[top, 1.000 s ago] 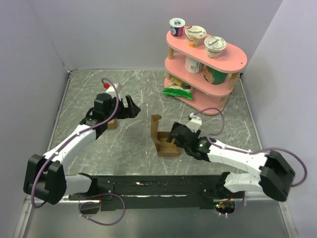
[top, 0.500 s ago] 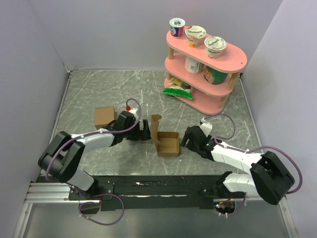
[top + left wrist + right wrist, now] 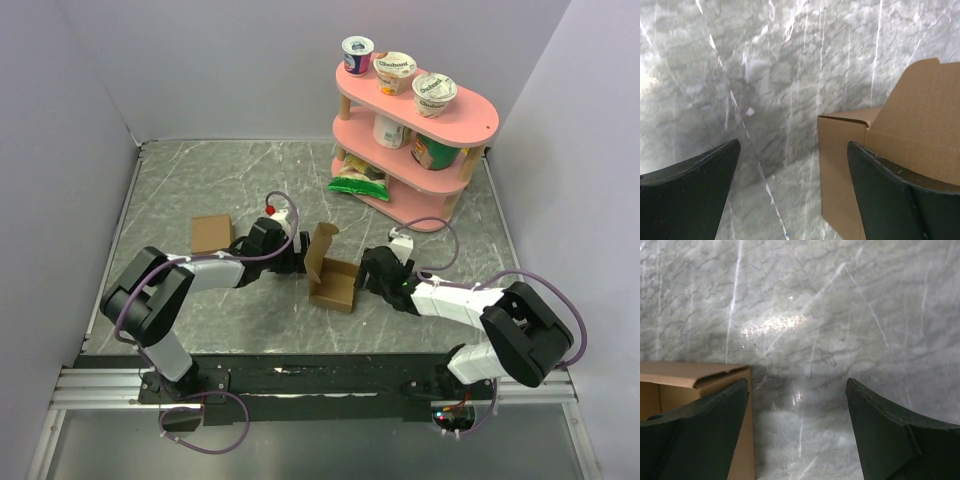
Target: Fold the paper box
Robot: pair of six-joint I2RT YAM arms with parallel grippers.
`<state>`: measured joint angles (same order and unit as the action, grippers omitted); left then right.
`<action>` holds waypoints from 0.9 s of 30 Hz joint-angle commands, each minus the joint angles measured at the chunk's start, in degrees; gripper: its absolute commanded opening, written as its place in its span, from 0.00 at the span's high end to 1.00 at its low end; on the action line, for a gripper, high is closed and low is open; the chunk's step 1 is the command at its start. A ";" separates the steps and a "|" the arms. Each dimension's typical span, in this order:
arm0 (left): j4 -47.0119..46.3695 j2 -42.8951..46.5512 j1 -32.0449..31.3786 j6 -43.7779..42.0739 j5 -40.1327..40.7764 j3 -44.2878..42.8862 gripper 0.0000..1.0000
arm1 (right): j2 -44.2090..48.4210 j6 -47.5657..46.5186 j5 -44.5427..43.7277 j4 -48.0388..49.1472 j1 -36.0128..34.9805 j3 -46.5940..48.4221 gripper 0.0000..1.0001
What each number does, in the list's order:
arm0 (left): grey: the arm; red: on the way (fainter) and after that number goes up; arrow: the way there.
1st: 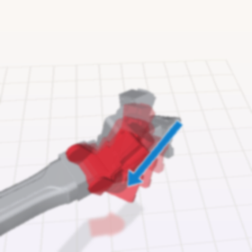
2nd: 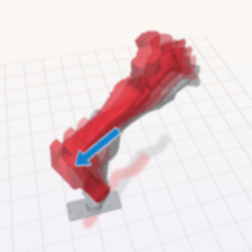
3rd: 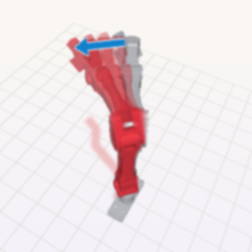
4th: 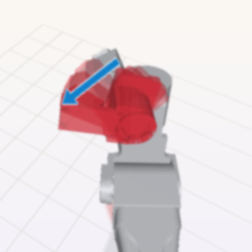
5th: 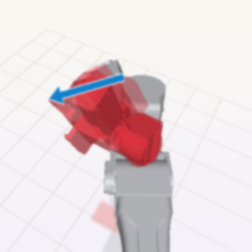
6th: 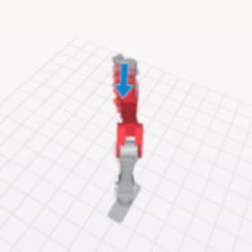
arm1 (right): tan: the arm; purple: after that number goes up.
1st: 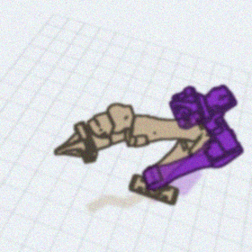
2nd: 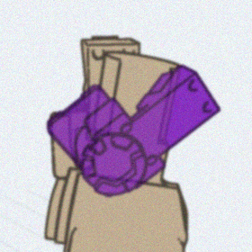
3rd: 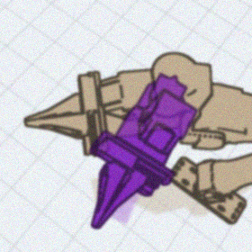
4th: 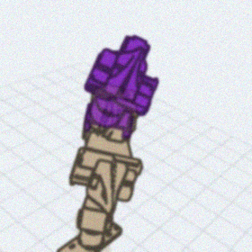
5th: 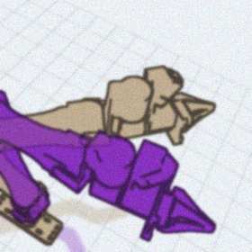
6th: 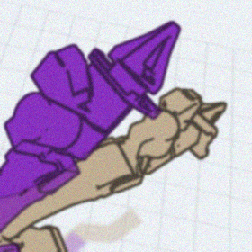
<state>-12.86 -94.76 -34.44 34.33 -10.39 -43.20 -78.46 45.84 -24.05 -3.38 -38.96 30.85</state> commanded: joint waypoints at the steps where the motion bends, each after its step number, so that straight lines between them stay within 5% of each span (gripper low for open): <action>1: 0.56 -3.67 -1.42 -0.13 -1.30 -0.57 0.04 | -2.32 -4.26 2.87 7.13 -1.99 -1.32 0.14; 9: -0.59 -6.05 -3.53 -3.03 -3.49 -3.20 0.04 | -1.62 -10.96 5.43 16.12 -5.86 -3.08 0.15; 17: -1.11 -9.65 -1.25 -10.14 -6.83 -11.27 0.02 | 4.18 -4.10 2.70 5.76 -10.17 -2.11 0.14; 22: 0.03 -13.60 -0.20 -15.51 -11.48 -18.40 0.01 | 14.19 -7.33 8.91 8.37 -9.47 -8.59 0.10; 27: 1.43 -12.56 8.76 -14.46 -11.76 -24.03 0.01 | 31.65 -17.88 16.23 10.15 -2.97 -13.36 0.06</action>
<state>-12.16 -108.90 -32.42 21.63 -19.73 -62.78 -57.45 35.79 -14.76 2.66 -45.30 19.29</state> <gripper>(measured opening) 0.993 0.927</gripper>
